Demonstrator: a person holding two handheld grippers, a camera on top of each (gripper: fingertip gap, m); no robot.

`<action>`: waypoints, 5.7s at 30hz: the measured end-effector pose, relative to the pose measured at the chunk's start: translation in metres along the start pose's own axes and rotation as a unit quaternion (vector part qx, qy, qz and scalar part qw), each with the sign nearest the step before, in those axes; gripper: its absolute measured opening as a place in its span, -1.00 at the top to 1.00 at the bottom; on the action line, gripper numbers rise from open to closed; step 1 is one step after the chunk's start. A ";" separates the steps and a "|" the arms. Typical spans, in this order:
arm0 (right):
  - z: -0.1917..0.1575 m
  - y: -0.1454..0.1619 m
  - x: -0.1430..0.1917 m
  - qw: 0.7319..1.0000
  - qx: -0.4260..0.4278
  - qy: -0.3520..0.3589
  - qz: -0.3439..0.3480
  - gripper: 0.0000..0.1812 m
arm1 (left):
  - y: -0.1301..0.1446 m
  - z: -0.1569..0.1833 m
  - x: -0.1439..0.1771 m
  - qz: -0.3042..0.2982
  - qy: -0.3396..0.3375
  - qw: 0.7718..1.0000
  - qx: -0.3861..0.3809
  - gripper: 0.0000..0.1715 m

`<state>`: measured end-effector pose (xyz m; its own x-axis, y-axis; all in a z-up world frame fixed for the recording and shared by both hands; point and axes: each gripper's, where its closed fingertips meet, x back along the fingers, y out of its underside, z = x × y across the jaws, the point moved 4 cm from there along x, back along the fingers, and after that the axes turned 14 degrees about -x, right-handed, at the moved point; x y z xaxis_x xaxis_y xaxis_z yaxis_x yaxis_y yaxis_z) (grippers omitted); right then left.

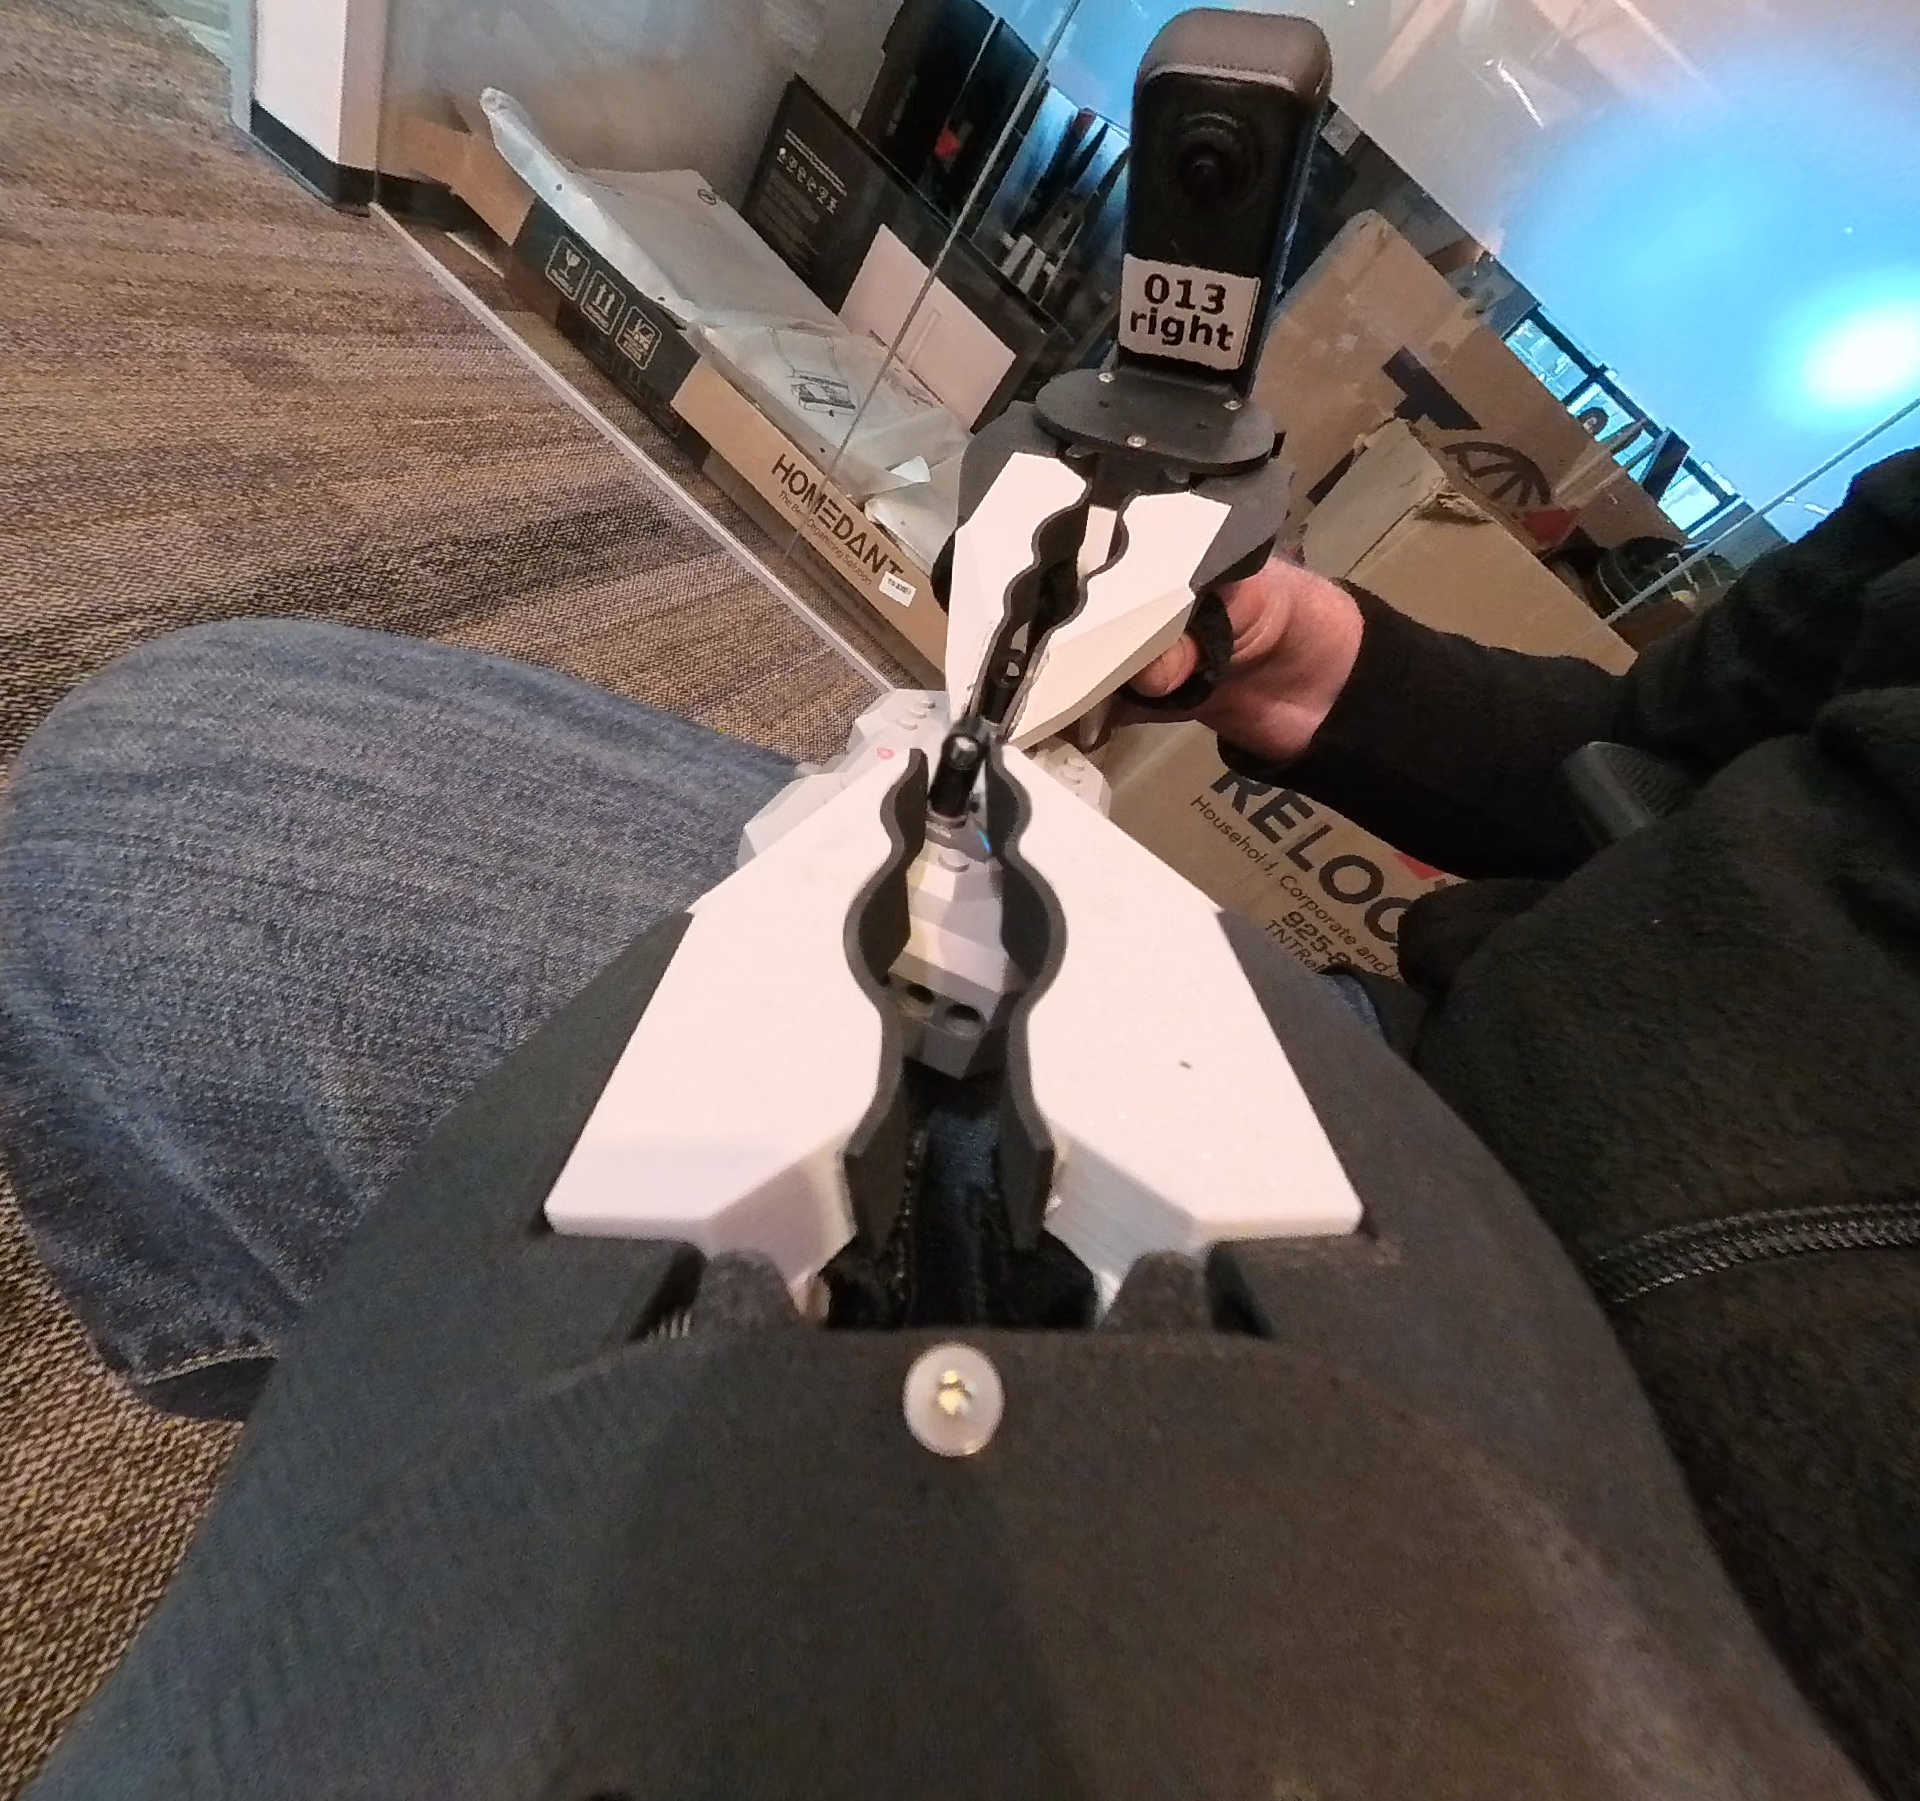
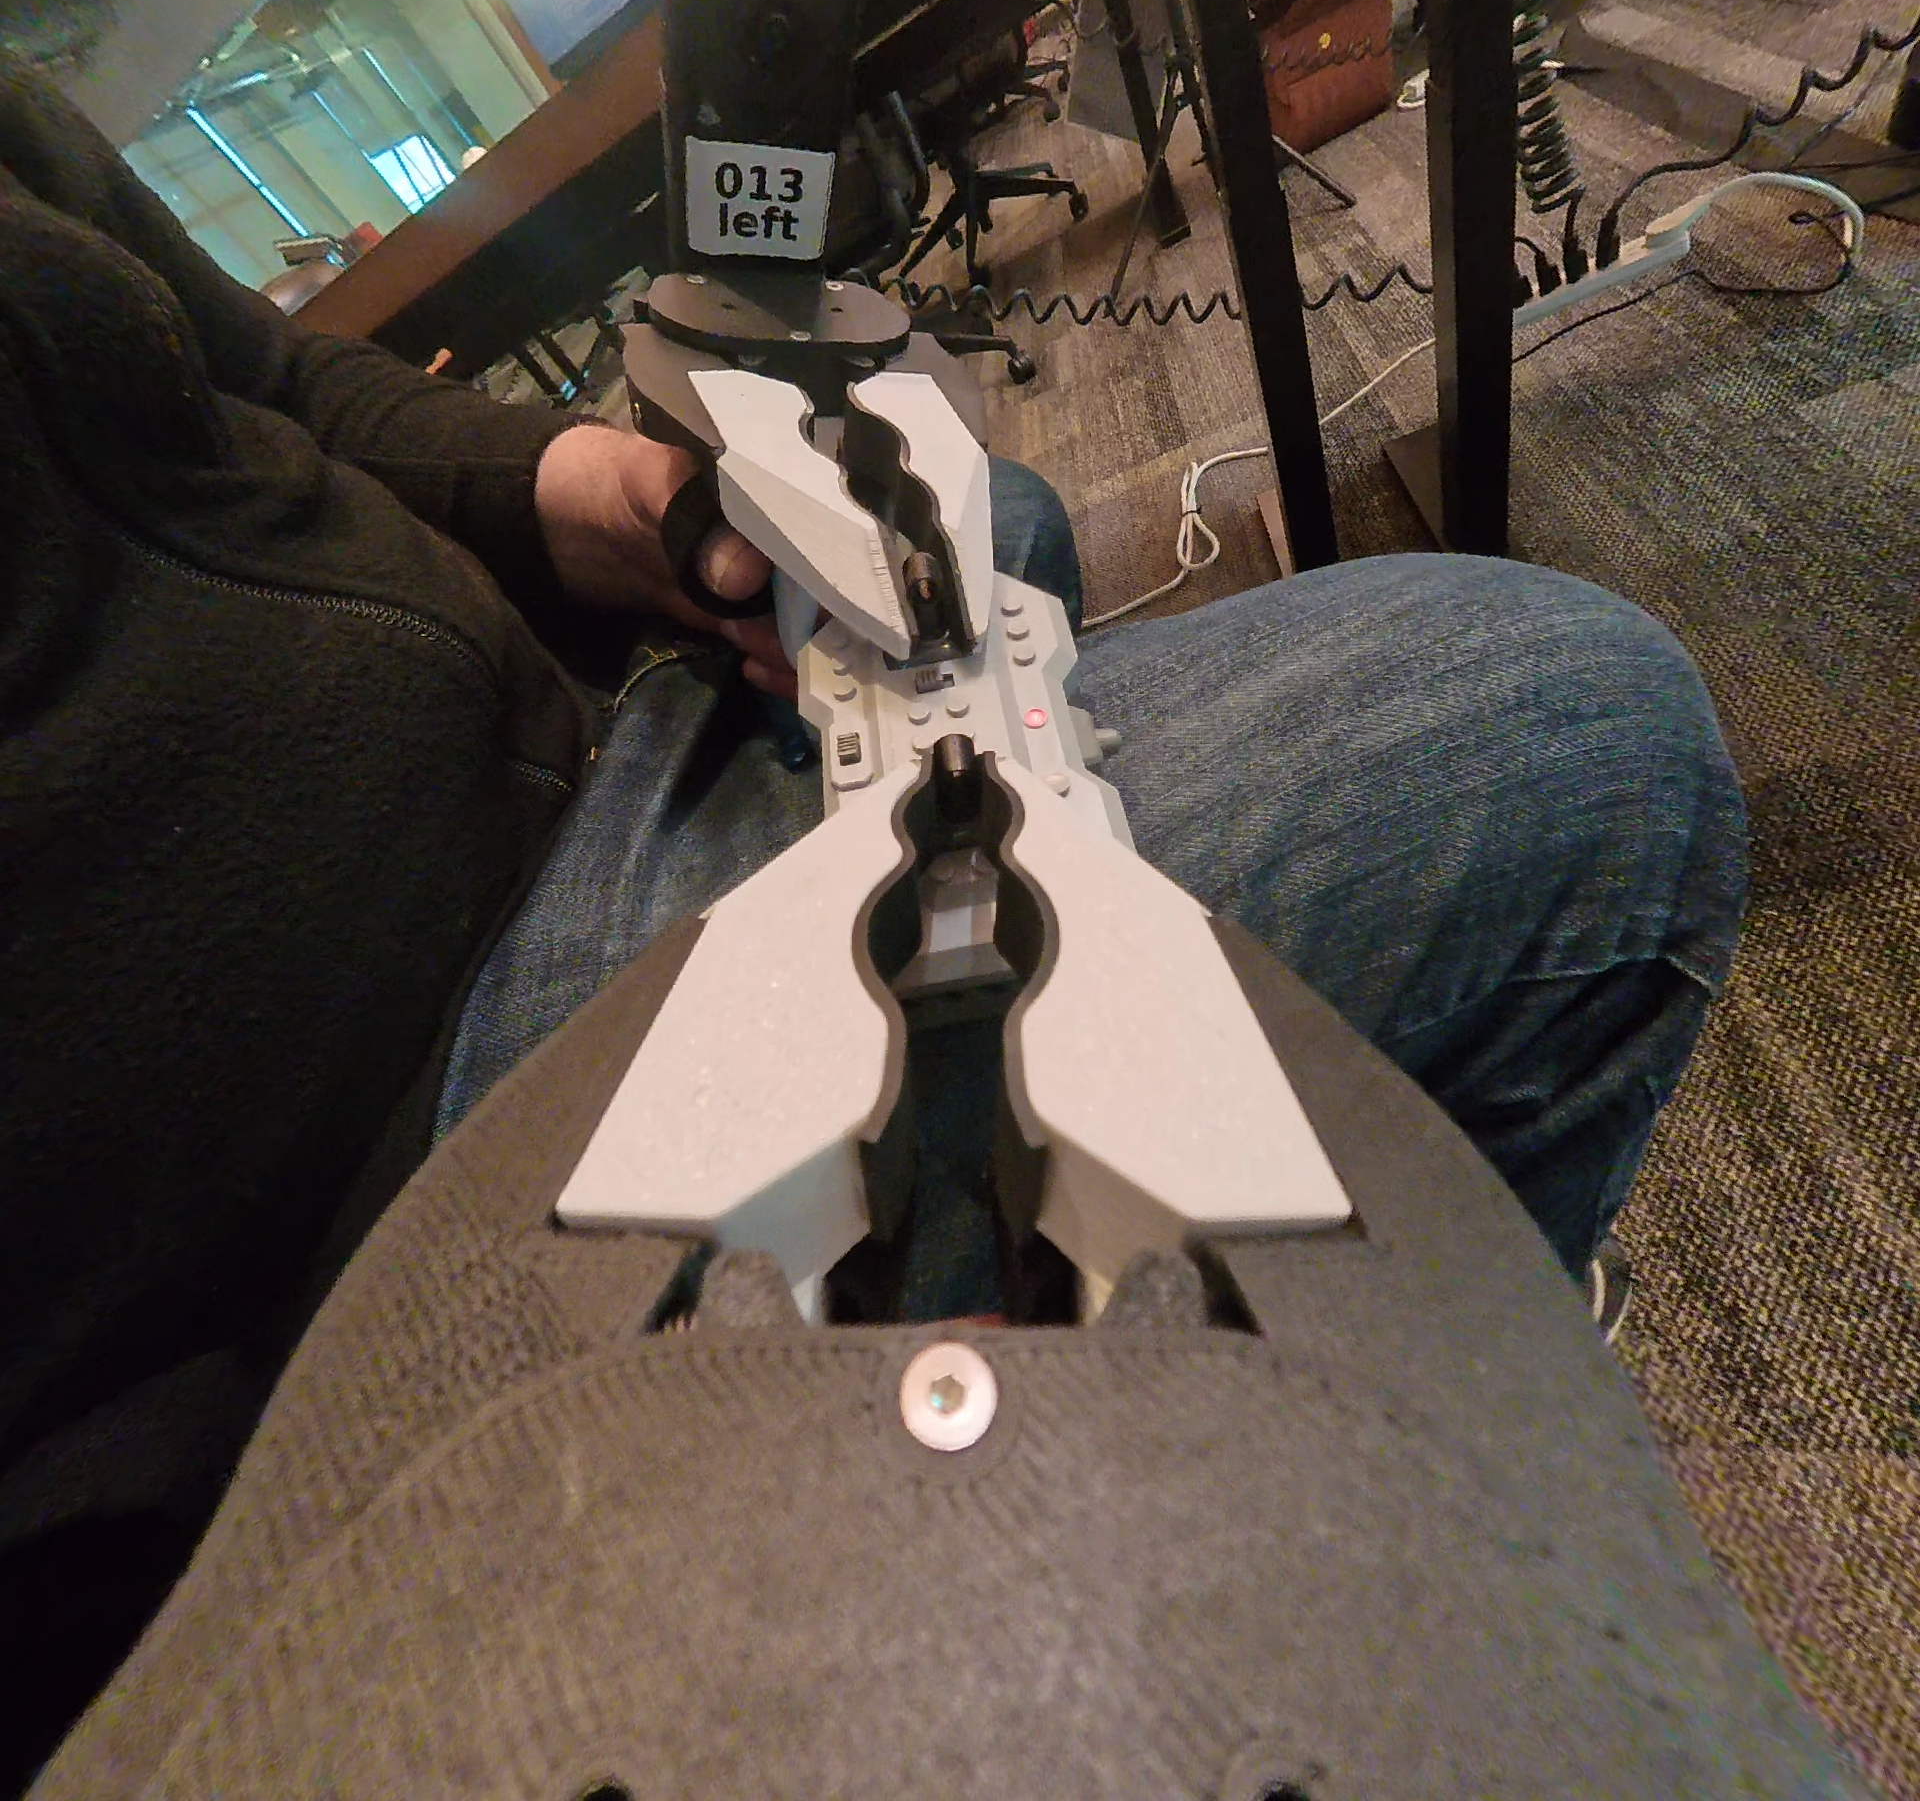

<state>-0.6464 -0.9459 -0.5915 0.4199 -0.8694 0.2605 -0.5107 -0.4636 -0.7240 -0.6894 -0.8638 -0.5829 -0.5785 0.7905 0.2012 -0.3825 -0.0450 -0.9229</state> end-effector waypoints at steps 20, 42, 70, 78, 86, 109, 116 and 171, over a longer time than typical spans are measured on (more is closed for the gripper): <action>-0.018 0.007 -0.005 0.975 0.202 0.087 -0.013 0.95 | 0.003 0.007 0.002 -0.007 0.015 1.000 -0.002 0.82; -0.017 0.003 -0.002 0.985 0.154 0.074 0.012 0.93 | 0.003 0.006 0.004 -0.008 -0.002 1.000 -0.012 0.87; -0.019 0.003 -0.001 0.976 0.200 0.083 -0.028 0.94 | 0.003 0.001 0.005 -0.016 -0.013 1.000 0.012 0.88; -0.019 0.002 0.000 0.980 0.184 0.072 -0.023 0.94 | 0.002 0.003 0.006 -0.008 -0.005 1.000 0.020 0.86; -0.003 -0.001 0.003 0.999 0.029 0.031 -0.011 0.95 | 0.001 0.004 0.005 -0.002 -0.001 1.000 0.021 0.85; -0.002 -0.002 0.003 1.000 0.004 0.013 -0.015 0.94 | 0.001 -0.001 0.005 -0.009 -0.004 0.999 0.049 0.88; -0.004 -0.002 0.003 1.000 0.016 0.010 -0.012 0.94 | 0.001 0.002 0.005 -0.008 0.000 0.999 0.036 0.76; -0.019 0.007 -0.001 0.964 0.245 0.103 -0.026 0.94 | 0.008 0.020 0.006 -0.053 -0.031 0.988 -0.139 0.89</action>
<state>-0.6646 -0.9510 -0.5850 0.2528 -0.8858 0.3893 -0.0563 -0.4151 -0.9080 -0.7104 -0.8717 -0.5827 -0.5920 0.7421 0.3142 -0.2365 0.2128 -0.9481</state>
